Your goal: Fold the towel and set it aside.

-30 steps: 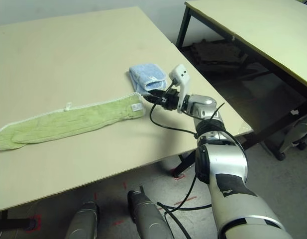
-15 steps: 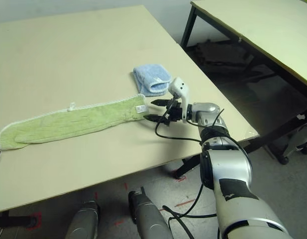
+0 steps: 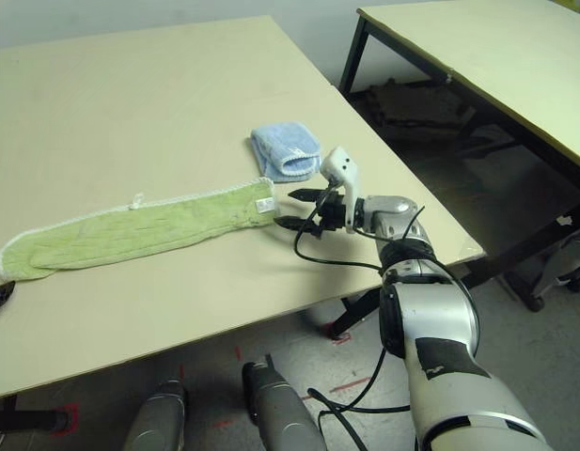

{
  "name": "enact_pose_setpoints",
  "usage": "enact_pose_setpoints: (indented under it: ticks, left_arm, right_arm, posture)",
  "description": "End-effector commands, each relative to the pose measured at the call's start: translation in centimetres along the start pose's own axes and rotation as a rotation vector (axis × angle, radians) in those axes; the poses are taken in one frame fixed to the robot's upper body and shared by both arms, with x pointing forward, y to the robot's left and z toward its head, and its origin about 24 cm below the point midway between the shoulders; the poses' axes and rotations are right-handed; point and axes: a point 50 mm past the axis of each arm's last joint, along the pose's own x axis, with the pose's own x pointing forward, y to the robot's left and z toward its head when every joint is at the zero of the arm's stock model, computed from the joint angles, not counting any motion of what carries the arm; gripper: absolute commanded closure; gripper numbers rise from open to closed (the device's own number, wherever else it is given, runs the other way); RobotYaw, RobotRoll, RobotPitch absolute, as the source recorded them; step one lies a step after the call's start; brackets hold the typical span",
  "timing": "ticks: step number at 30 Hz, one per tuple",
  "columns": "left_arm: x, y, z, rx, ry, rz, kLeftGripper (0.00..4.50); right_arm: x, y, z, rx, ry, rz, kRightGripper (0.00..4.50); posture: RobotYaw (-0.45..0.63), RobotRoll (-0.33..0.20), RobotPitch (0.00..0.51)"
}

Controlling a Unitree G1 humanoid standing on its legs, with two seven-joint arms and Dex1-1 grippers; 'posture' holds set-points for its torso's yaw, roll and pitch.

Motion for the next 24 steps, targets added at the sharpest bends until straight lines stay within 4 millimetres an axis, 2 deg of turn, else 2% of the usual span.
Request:
enact_pose_setpoints:
  ticks: [1,8,11,12,15,22,24]
  left_arm:
    - [0.1,0.2,-0.3,0.013,0.024,-0.005,0.00]
    - [0.7,0.1,-0.5,0.007,0.039,-0.038,0.00]
    - [1.0,-0.3,-0.7,0.003,0.047,-0.071,0.00]
    - [1.0,-0.4,-0.7,0.003,0.047,-0.079,0.00]
    - [1.1,-0.4,-0.6,0.002,0.046,-0.086,0.62]
    - [1.1,-0.2,-0.5,0.005,0.047,-0.079,2.90]
    - [0.9,-0.1,-0.5,0.005,0.047,-0.076,3.64]
  right_arm:
    - [0.2,0.4,-0.9,0.025,0.024,0.021,0.02]
    - [0.6,0.8,-1.1,0.031,0.023,0.063,0.02]
    - [0.7,0.9,-1.2,0.034,0.021,0.069,0.45]
    - [0.8,0.9,-1.1,0.034,0.020,0.071,0.78]
    - [0.8,0.9,-1.0,0.036,0.015,0.072,1.96]
    - [1.0,0.9,-0.8,0.037,0.007,0.072,4.45]
    - [1.0,0.8,-0.8,0.036,0.008,0.072,4.50]
  posture:
    - [-0.02,0.000,0.197]
    - [-0.02,0.000,0.196]
    - [-0.02,0.000,0.195]
    - [-0.02,0.000,0.194]
    - [-0.02,0.000,0.194]
    - [-0.02,0.000,0.191]
    - [-0.02,0.000,0.191]
